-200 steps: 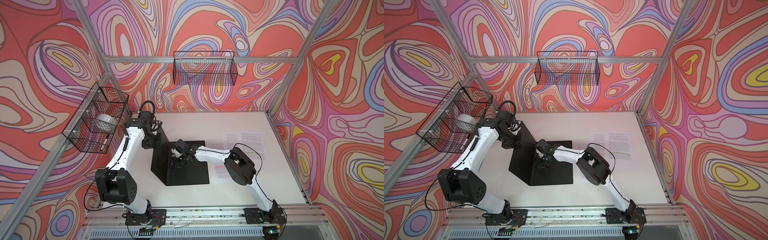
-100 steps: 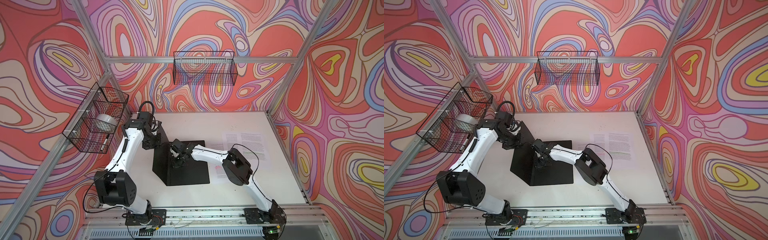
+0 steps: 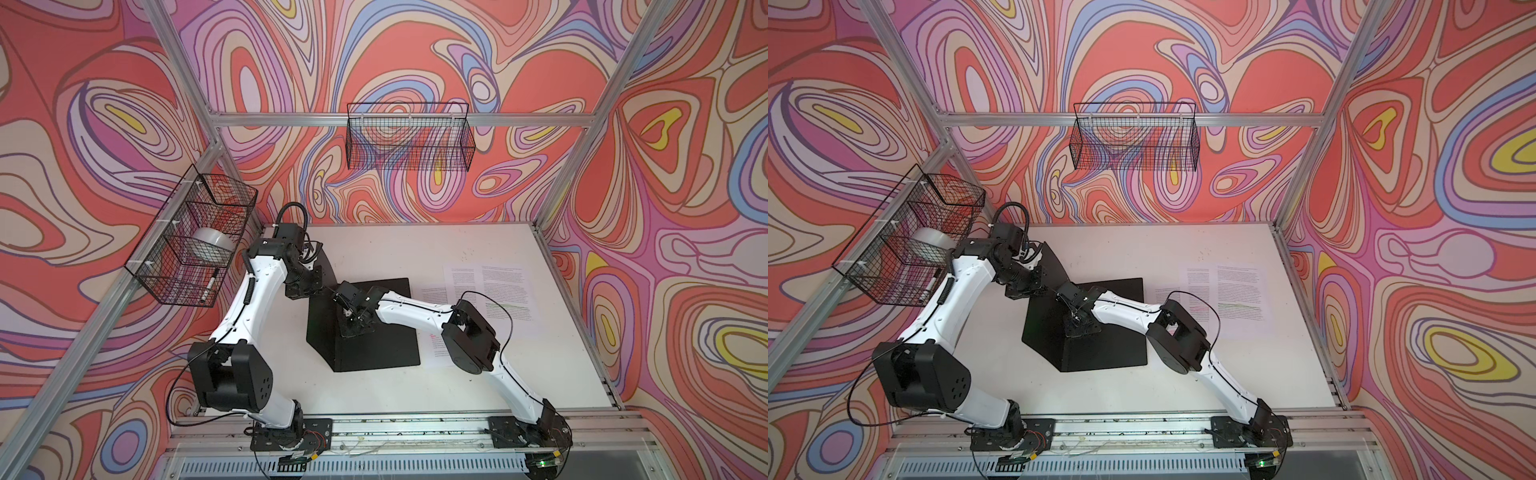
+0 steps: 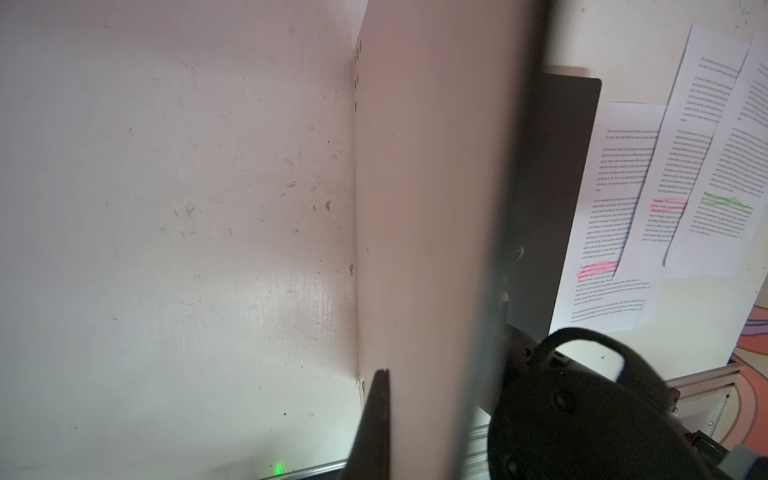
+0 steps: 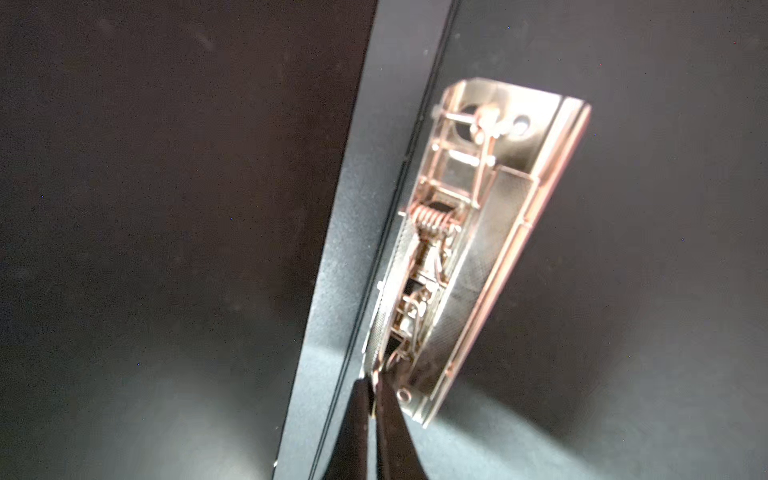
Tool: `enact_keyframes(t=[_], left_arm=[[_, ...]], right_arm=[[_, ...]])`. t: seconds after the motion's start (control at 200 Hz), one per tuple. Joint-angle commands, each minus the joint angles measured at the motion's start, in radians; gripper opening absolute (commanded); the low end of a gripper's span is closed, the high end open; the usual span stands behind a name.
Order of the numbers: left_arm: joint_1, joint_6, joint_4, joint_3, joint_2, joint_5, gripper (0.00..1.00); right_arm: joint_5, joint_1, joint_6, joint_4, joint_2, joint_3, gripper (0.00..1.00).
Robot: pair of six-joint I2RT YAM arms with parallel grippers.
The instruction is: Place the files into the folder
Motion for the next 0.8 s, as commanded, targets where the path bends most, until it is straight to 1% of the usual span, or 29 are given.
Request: enact_keyframes(t=[0.0, 0.13, 0.371, 0.796], left_arm=[[-0.005, -0.015, -0.047, 0.008, -0.023, 0.106, 0.00], [-0.005, -0.015, -0.049, 0.004, -0.026, 0.096, 0.00], [0.004, -0.013, -0.051, 0.003, -0.041, 0.054, 0.00], [0.029, -0.004, -0.055, -0.011, -0.053, 0.018, 0.00]], right_arm=[[0.110, 0.003, -0.001, -0.136, 0.101, -0.032, 0.00], [0.152, 0.006, 0.010, -0.155, 0.108, -0.035, 0.00], [0.192, 0.012, 0.015, -0.157, 0.082, -0.043, 0.00], [0.221, 0.011, 0.005, -0.161, 0.035, -0.048, 0.00]])
